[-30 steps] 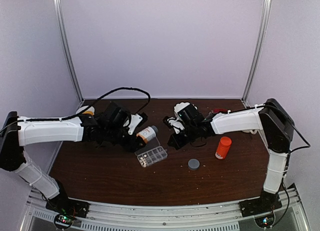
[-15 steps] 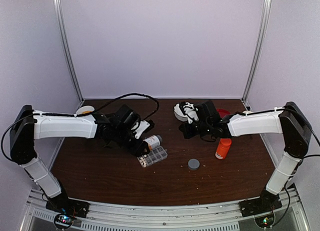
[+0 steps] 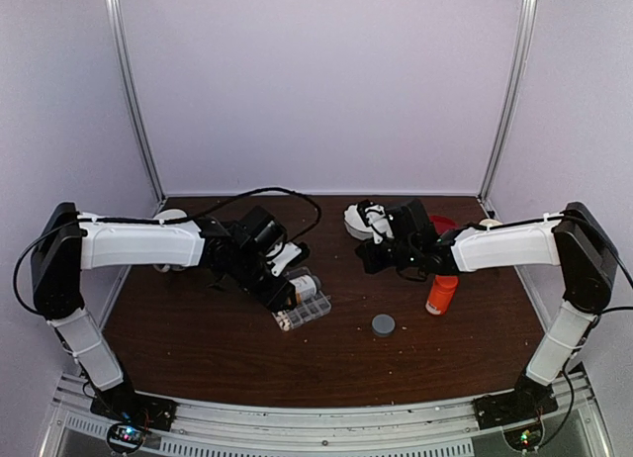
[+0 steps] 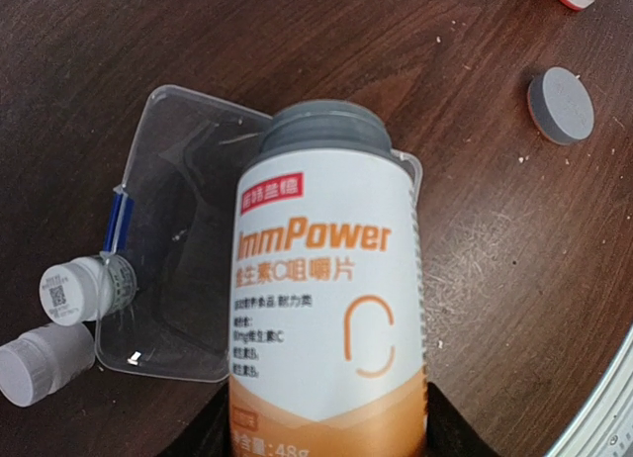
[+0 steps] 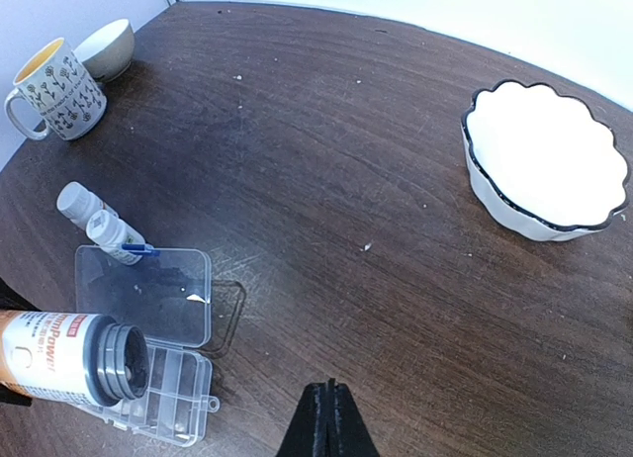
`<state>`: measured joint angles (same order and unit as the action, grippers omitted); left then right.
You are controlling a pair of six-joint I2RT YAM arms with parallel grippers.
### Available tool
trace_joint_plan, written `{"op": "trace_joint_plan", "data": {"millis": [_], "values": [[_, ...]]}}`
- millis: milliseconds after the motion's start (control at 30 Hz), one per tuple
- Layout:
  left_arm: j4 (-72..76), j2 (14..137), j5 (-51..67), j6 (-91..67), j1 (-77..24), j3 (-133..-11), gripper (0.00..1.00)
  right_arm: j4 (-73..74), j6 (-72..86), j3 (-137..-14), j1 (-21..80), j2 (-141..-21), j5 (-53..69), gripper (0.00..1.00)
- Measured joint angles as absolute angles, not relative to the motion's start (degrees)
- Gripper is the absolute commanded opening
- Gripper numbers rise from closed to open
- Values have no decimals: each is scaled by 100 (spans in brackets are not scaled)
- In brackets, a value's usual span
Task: Sort the pills into containers
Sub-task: Pour the pill into the compartment of the pill container.
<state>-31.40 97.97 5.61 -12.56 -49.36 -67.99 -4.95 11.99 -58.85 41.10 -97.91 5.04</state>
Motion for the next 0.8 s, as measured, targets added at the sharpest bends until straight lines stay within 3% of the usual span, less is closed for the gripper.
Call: {"op": "trace_joint_plan", "data": {"millis": [800], "values": [[-3739,10280,622,-1256,-4952,-7450,0,-504,1197,-5885,4110,-9791,482,0]]}}
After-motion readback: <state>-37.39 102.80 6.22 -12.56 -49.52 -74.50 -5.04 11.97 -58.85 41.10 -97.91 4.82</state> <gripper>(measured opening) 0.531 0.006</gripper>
